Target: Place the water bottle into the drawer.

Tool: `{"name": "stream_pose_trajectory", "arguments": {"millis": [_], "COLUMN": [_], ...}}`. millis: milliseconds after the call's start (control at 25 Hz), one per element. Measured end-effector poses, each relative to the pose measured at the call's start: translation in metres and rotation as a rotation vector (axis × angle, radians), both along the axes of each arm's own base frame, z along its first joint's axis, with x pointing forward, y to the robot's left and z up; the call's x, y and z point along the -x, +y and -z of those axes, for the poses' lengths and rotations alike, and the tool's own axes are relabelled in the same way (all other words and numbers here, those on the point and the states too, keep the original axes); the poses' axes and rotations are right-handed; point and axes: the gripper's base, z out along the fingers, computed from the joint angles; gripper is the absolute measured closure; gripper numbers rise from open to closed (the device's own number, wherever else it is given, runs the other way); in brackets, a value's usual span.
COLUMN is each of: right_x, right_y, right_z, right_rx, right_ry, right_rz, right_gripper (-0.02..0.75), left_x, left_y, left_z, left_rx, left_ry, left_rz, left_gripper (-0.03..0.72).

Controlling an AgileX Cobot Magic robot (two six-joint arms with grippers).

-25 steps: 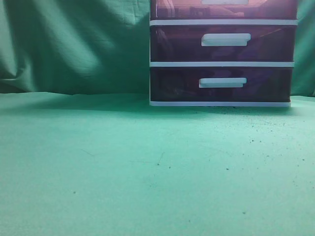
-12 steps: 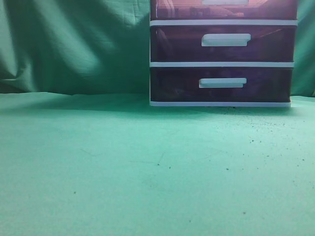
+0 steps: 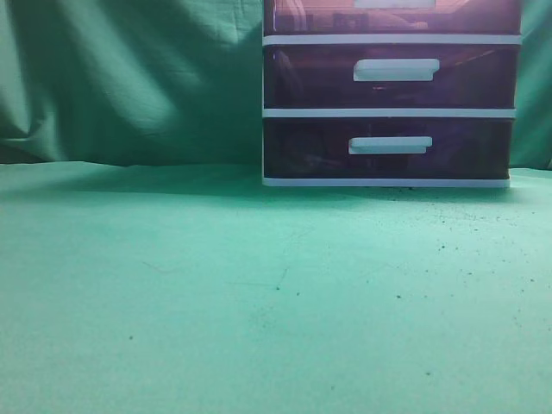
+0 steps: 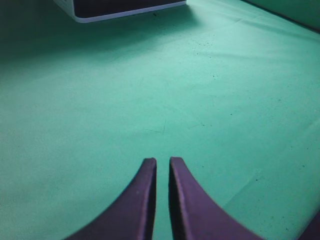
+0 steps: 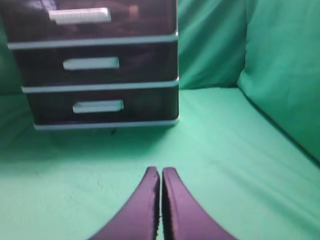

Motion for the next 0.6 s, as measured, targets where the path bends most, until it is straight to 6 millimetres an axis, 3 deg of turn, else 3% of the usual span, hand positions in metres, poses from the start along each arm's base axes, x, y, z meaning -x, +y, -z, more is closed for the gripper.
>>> {"name": "stream_pose_trajectory", "arguments": {"millis": [160, 400, 600], "right_x": [-0.005, -0.005, -0.002], "right_y": [0.0, 0.0, 0.0], "right_z": [0.026, 0.03, 0.041], "right_rx": [0.002, 0.003, 0.009], "right_ry": [0.023, 0.05, 0.176], "right_rz": [0.0, 0.0, 0.001], "right_gripper": [0.738, 0.738, 0.738], "left_x": [0.0, 0.0, 0.0], "left_y": [0.0, 0.0, 0.0], "left_z": [0.0, 0.0, 0.0], "left_rx": [0.0, 0.0, 0.0], "left_ry": [0.0, 0.0, 0.0], "left_rz": [0.0, 0.0, 0.0], "left_gripper": [0.632, 0.632, 0.632]}}
